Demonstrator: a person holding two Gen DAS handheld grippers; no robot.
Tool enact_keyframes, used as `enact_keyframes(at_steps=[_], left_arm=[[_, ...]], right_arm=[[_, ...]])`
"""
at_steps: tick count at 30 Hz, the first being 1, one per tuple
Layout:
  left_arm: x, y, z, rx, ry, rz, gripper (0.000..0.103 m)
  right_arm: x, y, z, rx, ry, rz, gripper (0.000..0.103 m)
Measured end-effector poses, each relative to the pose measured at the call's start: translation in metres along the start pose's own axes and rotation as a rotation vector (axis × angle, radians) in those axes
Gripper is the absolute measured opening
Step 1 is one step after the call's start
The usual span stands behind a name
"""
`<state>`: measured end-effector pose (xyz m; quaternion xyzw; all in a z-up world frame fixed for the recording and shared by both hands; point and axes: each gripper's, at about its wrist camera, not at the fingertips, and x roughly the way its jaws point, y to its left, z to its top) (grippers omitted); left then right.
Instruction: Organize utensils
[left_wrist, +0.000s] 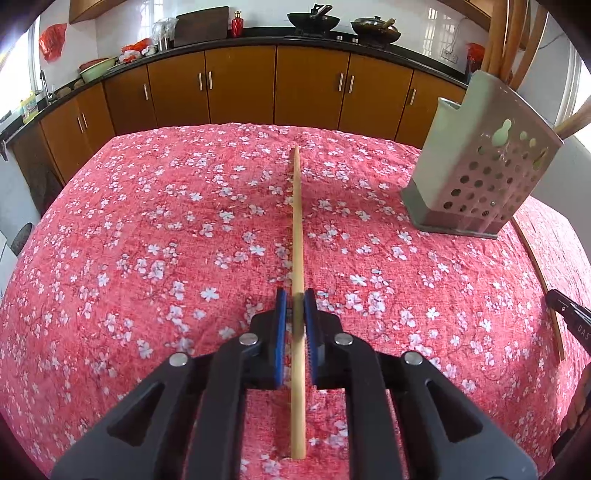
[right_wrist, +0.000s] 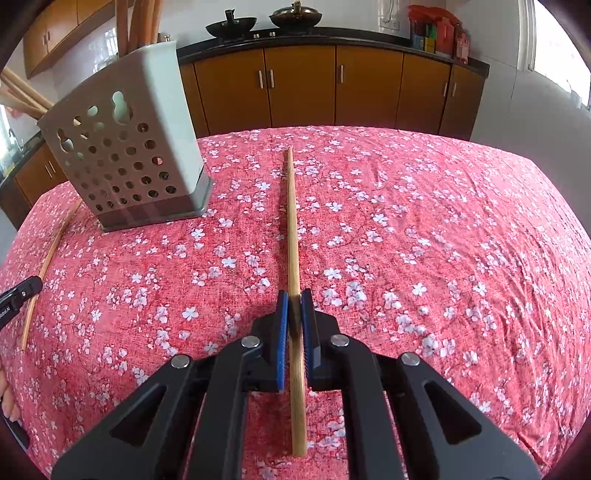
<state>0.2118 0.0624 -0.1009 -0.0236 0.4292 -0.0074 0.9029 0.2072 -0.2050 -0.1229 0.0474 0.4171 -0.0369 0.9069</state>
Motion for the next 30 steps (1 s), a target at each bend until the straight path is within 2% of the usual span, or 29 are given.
enact_keyframes(at_steps=[24,30], left_arm=[[-0.0025,0.0036,-0.0017,-0.015,-0.002,-0.019,0.013],[-0.0031,0.0028,-0.0017,-0.022,-0.002,-0.025,0.013]], right_arm=[[-0.0008,-0.0007,-0.0011,0.004,-0.003,-0.001,0.010],[-0.0012,-0.0025,-0.0008,0.015,-0.003,-0.006,0.014]])
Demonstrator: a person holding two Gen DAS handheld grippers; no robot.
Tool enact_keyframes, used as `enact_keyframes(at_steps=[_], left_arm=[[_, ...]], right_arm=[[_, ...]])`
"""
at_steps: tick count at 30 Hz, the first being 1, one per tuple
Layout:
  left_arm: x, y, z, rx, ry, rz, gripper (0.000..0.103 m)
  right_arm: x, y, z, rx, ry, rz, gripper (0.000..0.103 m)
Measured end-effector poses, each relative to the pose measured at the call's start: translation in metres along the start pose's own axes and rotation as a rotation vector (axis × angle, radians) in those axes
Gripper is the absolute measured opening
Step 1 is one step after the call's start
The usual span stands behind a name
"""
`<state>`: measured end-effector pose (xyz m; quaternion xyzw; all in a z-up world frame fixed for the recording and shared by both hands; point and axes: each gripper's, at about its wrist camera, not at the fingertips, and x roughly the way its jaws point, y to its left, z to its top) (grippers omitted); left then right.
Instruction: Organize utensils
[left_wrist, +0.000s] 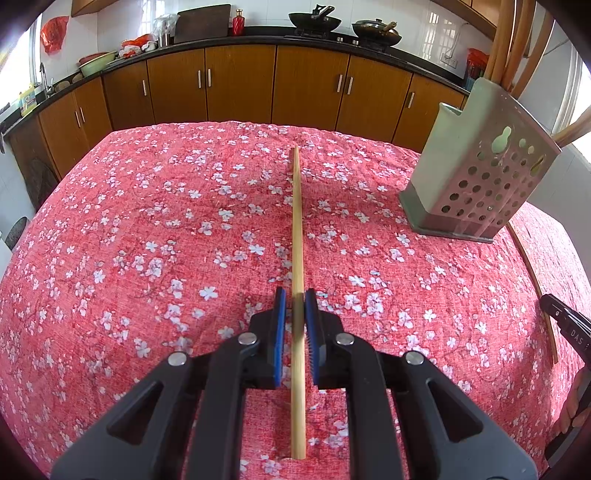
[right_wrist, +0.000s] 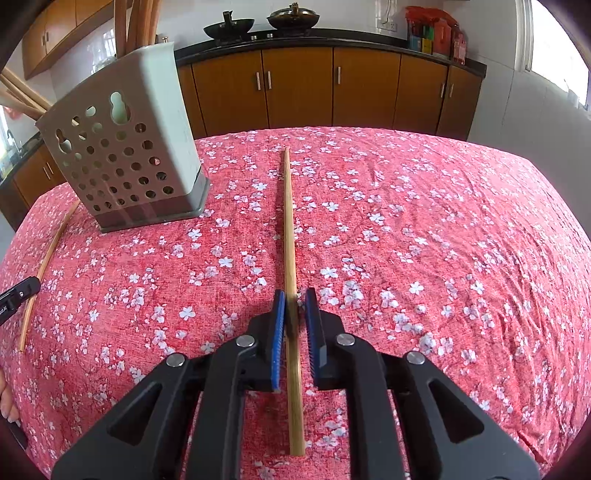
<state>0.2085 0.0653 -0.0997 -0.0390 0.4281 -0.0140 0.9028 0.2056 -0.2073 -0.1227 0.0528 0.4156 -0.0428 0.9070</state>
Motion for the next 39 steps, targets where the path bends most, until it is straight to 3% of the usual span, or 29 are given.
enact_keyframes(at_steps=[26,39], left_arm=[[0.000,0.000,0.001,0.000,0.004,-0.002,0.014],[-0.009,-0.003,-0.013,0.053,0.009,0.045,0.015]], right_arm=[[-0.001,-0.001,0.000,0.008,0.001,-0.001,0.015],[-0.014,-0.003,-0.015,0.003,0.001,0.014,0.015]])
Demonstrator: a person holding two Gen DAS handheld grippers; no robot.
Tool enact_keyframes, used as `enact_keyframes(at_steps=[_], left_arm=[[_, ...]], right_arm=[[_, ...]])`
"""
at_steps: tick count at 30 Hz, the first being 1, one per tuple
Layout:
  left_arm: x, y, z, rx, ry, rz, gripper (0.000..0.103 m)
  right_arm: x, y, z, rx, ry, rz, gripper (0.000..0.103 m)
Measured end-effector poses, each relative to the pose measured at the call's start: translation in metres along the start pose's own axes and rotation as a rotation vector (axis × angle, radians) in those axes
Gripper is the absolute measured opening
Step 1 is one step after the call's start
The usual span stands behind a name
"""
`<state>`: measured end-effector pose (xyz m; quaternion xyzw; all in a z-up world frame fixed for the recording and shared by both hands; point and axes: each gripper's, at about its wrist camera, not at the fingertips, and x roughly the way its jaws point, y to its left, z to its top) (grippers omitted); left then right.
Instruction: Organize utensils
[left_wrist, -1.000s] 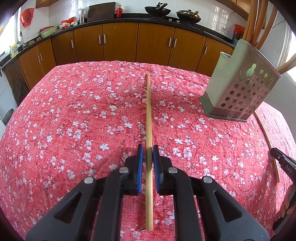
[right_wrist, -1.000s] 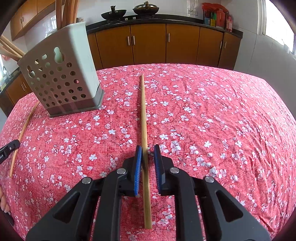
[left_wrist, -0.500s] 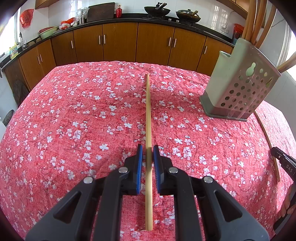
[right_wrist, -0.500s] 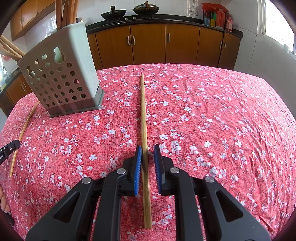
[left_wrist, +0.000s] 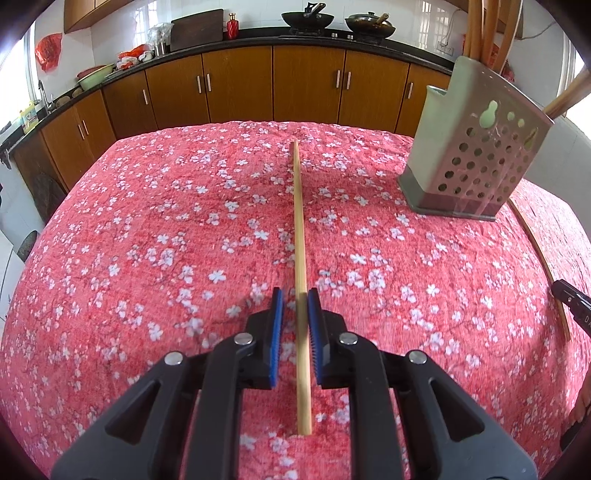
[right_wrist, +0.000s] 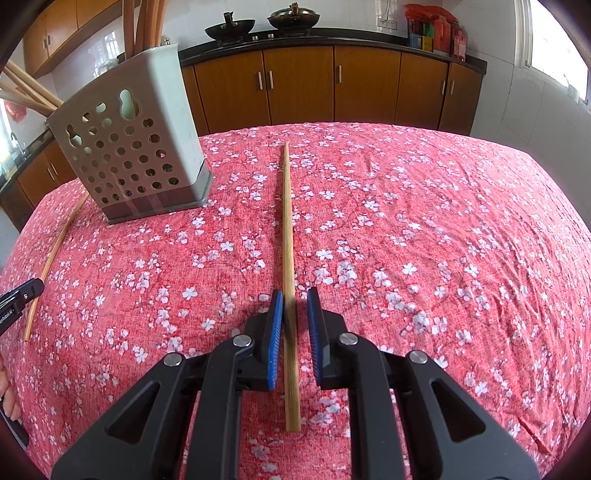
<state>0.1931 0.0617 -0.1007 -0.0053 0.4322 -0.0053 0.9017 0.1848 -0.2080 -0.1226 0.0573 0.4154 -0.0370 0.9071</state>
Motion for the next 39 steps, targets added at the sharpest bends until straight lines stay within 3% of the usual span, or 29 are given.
enact_keyframes(at_steps=[13,28,39], left_arm=[[-0.021,0.000,-0.016,0.027,-0.004,0.003,0.008],[-0.135,0.005,0.041,-0.046,-0.297,-0.083,0.008],[-0.165,-0.009,0.063,-0.026,-0.380,-0.102,0.007]], right_arm=[[-0.029,-0.010,-0.020,-0.027,-0.015,-0.009,0.008],[-0.128,-0.024,0.038,0.033,-0.311,0.066,0.008],[-0.148,-0.020,0.061,0.051,-0.388,0.122,0.008]])
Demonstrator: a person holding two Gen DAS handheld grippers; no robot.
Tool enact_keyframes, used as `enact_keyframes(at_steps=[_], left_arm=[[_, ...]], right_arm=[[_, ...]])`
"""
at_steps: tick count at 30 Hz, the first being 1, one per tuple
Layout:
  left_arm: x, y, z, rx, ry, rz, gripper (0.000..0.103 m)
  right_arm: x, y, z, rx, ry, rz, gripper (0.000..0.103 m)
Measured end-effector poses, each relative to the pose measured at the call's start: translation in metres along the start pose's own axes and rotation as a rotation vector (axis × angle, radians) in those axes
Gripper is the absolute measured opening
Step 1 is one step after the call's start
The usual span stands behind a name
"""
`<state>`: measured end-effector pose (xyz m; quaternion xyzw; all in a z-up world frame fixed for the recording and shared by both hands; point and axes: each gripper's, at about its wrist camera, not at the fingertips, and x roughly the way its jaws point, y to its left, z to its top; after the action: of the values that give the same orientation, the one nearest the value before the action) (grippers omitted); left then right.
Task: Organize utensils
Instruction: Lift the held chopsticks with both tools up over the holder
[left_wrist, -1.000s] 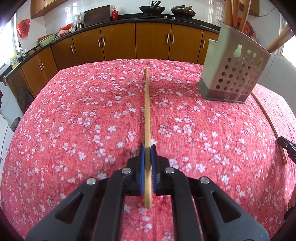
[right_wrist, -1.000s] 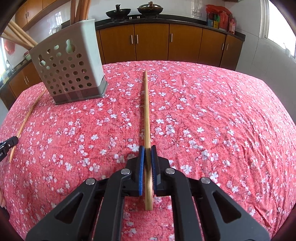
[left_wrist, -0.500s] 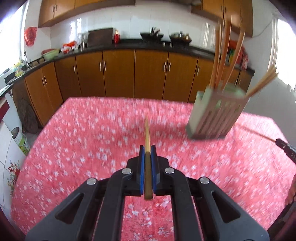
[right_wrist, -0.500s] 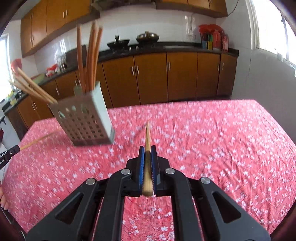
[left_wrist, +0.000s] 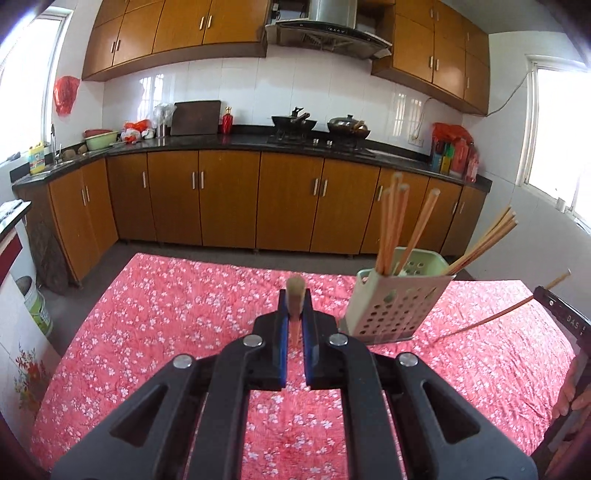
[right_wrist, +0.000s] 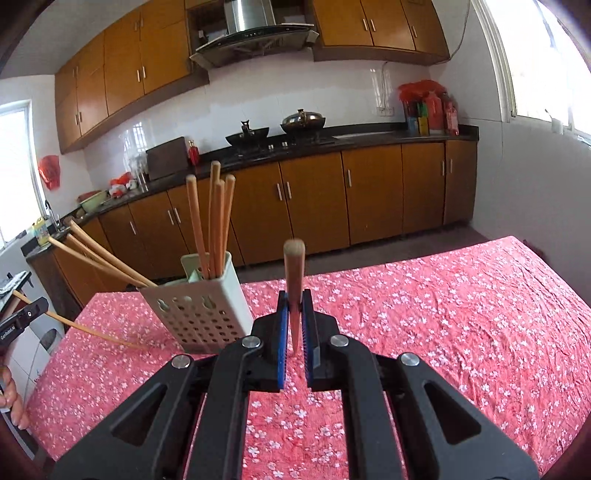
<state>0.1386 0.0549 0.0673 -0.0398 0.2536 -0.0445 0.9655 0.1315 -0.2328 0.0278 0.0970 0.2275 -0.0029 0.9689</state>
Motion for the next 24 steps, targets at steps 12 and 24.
enact_keyframes(at_steps=[12,24], left_arm=[[-0.031,-0.042,0.031,0.026,-0.094,-0.114,0.007],[-0.045,-0.097,0.099,0.008,-0.272,-0.183,0.007]], right_arm=[[-0.022,0.030,0.033,-0.021,-0.089,0.117,0.008],[-0.042,0.058,0.090,-0.027,-0.251,0.202,0.008]])
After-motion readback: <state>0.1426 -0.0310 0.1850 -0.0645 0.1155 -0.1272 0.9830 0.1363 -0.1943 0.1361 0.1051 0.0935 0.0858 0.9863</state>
